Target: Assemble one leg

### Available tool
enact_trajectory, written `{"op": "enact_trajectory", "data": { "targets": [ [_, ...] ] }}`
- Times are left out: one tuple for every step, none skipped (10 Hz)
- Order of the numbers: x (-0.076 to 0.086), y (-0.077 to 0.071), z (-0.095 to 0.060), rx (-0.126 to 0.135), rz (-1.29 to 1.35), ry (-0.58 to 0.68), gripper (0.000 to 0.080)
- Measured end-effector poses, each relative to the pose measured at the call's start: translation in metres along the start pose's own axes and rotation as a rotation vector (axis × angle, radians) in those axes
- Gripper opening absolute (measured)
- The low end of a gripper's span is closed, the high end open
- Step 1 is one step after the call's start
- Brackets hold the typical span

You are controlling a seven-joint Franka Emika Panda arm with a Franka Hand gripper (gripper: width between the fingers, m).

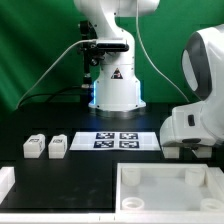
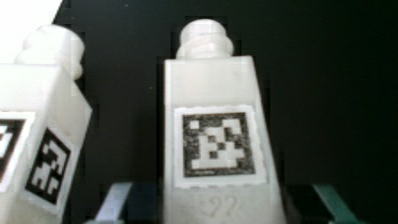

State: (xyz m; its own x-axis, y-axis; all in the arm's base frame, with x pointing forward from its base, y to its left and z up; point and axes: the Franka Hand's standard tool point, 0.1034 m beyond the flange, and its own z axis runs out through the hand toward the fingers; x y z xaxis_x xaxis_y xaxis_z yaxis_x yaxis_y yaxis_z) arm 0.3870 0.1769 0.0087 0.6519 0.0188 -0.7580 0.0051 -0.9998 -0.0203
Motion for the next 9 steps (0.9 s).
{"op": "enact_trajectory", "data": {
  "targets": [
    [0.0000,0.0000,0.0000,0.000,0.000,0.000,0.0293],
    [0.0000,0.0000,0.0000,0.000,0.000,0.000,0.0293],
    [0.0000,0.0000,0.0000,0.000,0.000,0.000,0.0293],
    [0.0000,0.0000,0.0000,0.000,0.000,0.000,0.0293],
    [0.0000,0.0000,0.0000,0.000,0.000,0.000,0.0293],
    [0.0000,0.0000,0.0000,0.000,0.000,0.000,0.0294],
    [0.0000,0.0000,0.0000,0.000,0.000,0.000,0.0294],
    [0.0000,0.0000,0.0001,0.000,0.000,0.000,0.0294],
    [0.0000,0.0000,0.0001,0.000,0.000,0.000,0.0294]
  ]
}}
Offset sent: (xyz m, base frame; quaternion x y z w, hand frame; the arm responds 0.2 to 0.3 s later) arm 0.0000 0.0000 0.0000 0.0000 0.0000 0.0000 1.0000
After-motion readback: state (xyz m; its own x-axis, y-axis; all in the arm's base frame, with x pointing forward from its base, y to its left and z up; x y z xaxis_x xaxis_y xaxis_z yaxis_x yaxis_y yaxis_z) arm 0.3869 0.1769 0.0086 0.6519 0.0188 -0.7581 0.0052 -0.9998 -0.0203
